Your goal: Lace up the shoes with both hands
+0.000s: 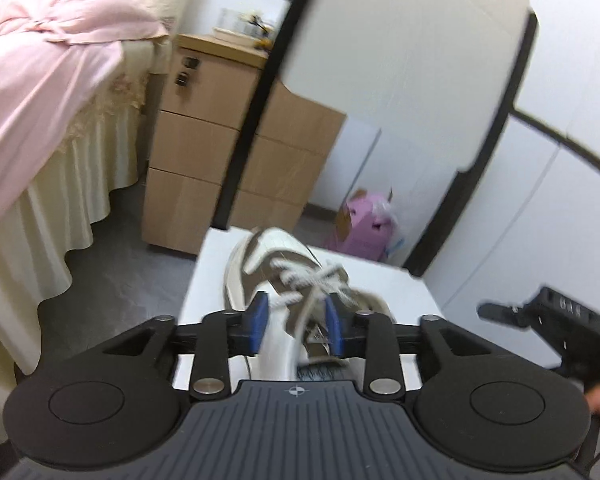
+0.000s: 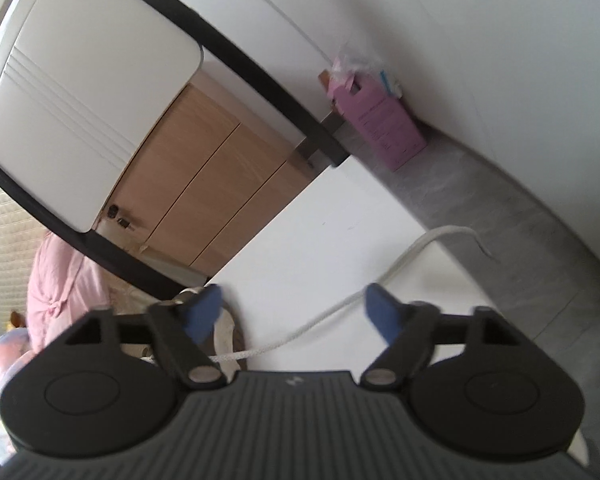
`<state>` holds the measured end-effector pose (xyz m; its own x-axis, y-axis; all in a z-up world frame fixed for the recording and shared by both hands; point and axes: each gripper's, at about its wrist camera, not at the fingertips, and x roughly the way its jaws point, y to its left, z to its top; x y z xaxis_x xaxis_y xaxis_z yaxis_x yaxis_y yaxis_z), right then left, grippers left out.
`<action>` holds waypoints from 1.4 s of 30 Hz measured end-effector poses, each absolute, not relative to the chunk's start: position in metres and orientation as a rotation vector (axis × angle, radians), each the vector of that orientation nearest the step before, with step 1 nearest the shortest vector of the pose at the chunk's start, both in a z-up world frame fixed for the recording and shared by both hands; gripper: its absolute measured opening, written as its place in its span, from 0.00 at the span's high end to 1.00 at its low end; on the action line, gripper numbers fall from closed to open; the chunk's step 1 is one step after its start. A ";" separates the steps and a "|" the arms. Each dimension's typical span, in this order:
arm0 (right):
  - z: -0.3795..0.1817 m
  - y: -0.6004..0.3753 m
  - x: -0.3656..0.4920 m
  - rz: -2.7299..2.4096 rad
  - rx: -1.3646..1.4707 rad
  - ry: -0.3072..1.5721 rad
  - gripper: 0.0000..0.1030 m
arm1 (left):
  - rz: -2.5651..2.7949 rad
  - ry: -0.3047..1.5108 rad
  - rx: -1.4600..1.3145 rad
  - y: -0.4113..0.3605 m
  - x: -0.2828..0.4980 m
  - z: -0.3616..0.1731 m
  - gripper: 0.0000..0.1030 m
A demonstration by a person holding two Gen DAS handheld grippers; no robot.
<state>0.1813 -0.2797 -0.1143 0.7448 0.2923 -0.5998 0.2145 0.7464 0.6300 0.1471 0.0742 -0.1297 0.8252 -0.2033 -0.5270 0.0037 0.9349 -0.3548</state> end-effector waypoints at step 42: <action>-0.104 -0.112 0.204 0.387 0.173 0.715 0.00 | -0.123 0.677 -0.743 0.160 0.176 -0.169 0.10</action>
